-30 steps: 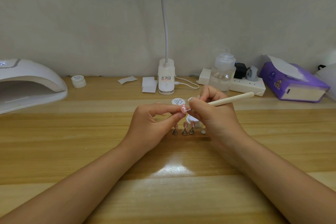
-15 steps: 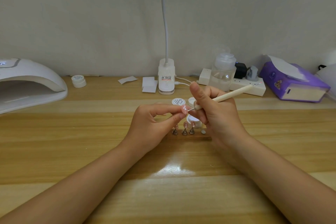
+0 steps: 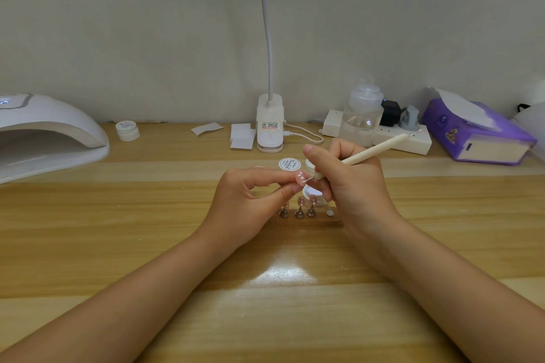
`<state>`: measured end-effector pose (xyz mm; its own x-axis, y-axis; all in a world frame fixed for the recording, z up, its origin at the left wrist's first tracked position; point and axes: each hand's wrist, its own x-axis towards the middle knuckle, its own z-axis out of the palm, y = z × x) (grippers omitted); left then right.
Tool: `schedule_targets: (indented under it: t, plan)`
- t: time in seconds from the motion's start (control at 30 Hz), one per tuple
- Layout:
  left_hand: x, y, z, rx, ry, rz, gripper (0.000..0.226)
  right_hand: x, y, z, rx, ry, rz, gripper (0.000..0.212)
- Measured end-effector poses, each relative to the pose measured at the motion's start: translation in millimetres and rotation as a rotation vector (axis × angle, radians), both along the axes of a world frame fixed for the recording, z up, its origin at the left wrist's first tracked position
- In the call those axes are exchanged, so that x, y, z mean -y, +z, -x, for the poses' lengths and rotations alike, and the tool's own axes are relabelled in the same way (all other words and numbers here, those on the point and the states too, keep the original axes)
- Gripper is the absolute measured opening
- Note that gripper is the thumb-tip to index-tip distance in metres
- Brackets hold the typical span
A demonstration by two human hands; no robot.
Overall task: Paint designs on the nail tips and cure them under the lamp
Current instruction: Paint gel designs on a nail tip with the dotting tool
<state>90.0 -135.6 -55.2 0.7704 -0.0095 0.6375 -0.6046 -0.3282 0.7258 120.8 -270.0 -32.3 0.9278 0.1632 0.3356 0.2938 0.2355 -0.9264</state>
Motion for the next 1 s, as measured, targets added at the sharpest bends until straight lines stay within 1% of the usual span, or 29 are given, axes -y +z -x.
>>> schedule_targets:
  t: [0.2,0.5,0.63,1.0]
  plan:
    - [-0.6,-1.5,-1.5,0.016,0.005,-0.015,0.027,-0.9,1.1,0.6,-0.018,-0.019,0.023,0.038]
    - [-0.7,-2.4,-2.4,0.003,0.01,0.003,0.027,-1.2,1.5,0.0,-0.023,-0.033,0.023,0.041]
    - [-0.4,-1.6,-1.4,0.009,0.008,-0.011,0.025,-1.3,2.1,0.5,-0.018,-0.029,0.025,0.038]
    - [-0.2,-0.6,-0.7,0.006,-0.003,-0.007,0.028,-1.0,2.4,0.3,-0.012,-0.023,0.029,0.041]
